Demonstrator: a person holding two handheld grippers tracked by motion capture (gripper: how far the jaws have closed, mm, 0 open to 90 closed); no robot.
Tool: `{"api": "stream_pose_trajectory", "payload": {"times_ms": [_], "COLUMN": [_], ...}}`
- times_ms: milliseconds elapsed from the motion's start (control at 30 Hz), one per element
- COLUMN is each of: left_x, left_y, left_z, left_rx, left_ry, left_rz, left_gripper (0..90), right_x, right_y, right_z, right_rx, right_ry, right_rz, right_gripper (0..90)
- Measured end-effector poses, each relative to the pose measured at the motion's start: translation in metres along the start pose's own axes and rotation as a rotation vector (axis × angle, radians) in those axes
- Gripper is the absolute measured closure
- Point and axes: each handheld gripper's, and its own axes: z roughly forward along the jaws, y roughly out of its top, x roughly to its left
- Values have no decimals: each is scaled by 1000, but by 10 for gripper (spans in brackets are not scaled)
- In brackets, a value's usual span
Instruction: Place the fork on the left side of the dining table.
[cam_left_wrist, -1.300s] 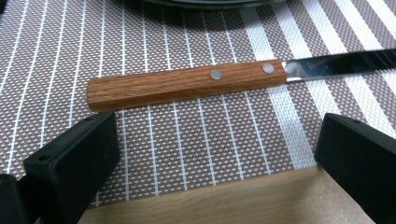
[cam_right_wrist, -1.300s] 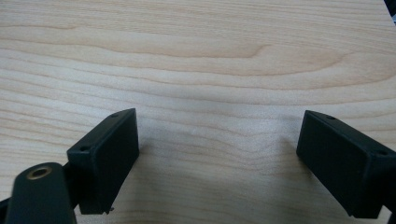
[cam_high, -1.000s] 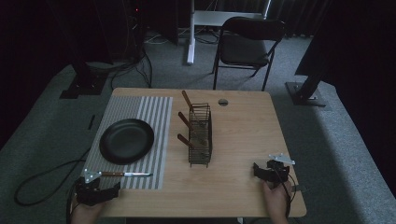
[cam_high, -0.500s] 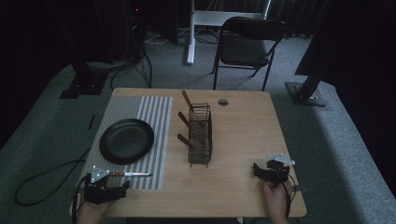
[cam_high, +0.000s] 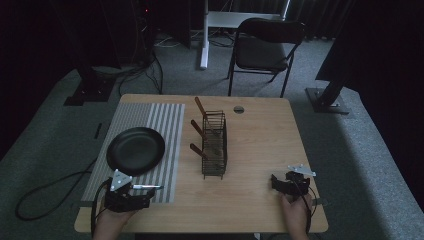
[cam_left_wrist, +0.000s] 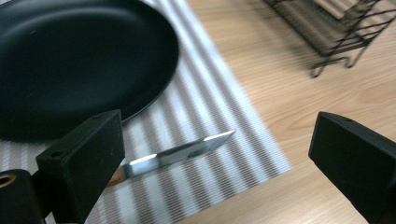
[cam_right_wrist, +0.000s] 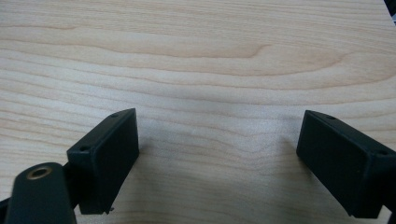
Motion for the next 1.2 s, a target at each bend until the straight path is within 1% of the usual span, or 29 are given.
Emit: {"api": "stream_pose_trajectory", "payload": {"times_ms": [33, 67, 100, 133, 200, 300, 367, 433, 467, 500, 533, 567, 633, 733, 767, 833, 867, 900, 967, 1000, 1033, 1100, 1133, 1200], "left_x": [0, -5, -7, -7, -15, -22, -25, -30, -30, -34, -34, -35, -39, -45, -45, -49, -49, -51, -52, -54, -55, -56, -58, -62], "left_y": [0, 6, 8, 8, 17, 25, 27, 33, 33, 36, 36, 38, 40, 43, 43, 48, 48, 52, 54, 57, 59, 60, 63, 67], "left_z": [0, 0, 1, 1, 2, 4, 5, 7, 7, 9, 9, 10, 11, 12, 12, 13, 13, 13, 13, 14, 15, 15, 17, 20], "left_rx": [0, -7, -13, -13, -20, -30, -36, -40, -40, -43, -43, -45, -51, -64, -64, -65, -65, -75, -78, -80, -79, -80, -76, -75], "left_ry": [0, -5, -15, -15, -28, -45, -49, -71, -71, -76, -76, -88, -99, -113, -113, -124, -124, -131, -133, -122, -135, -143, -147, -144], "left_rz": [0, 16, 18, 18, 39, 54, 59, 70, 70, 82, 82, 80, 71, 79, 79, 83, 83, 81, 81, 84, 82, 81, 89, 89], "left_gripper": [36, 36, 36, 36, 37, 37, 37, 37, 37, 37, 37, 37, 37, 37, 37, 37, 37, 37, 37, 37, 37, 37, 37, 37], "right_x": [0, 0, 0, 0, 0, 0, 0, 0, 0, 0, 0, 0, 0, 0, 0, 0, 0, 0, 0, 0, 0, 0, 0, 0], "right_y": [0, 0, 0, 0, 0, 0, 0, 0, 0, 0, 0, 0, 0, 0, 0, 0, 0, 0, 0, 0, 0, 0, 0, 0], "right_z": [0, 0, 0, 0, 0, 0, 0, 0, 0, 0, 0, 0, 0, 0, 0, 0, 0, 0, 0, 0, 0, 0, 0, 0], "right_rx": [0, 0, 0, 0, 1, 1, 0, 0, 0, 0, 0, 0, 0, 1, 1, 0, 0, 0, 0, 0, 0, -1, -1, -1], "right_ry": [0, 0, 0, 0, 0, 0, 0, 0, 0, 0, 0, 0, 0, 0, 0, 0, 0, -1, -1, -1, -1, 0, 0, 0], "right_rz": [0, 1, 0, 0, -1, -1, -1, -1, -1, -1, -1, -1, -1, -1, -1, -2, -2, -2, -2, -1, -1, -1, -1, -1], "right_gripper": [125, 125, 125, 125, 125, 125, 125, 125, 125, 125, 125, 125, 126, 125, 125, 125, 126, 126, 125, 126, 126, 126, 126, 126]}}
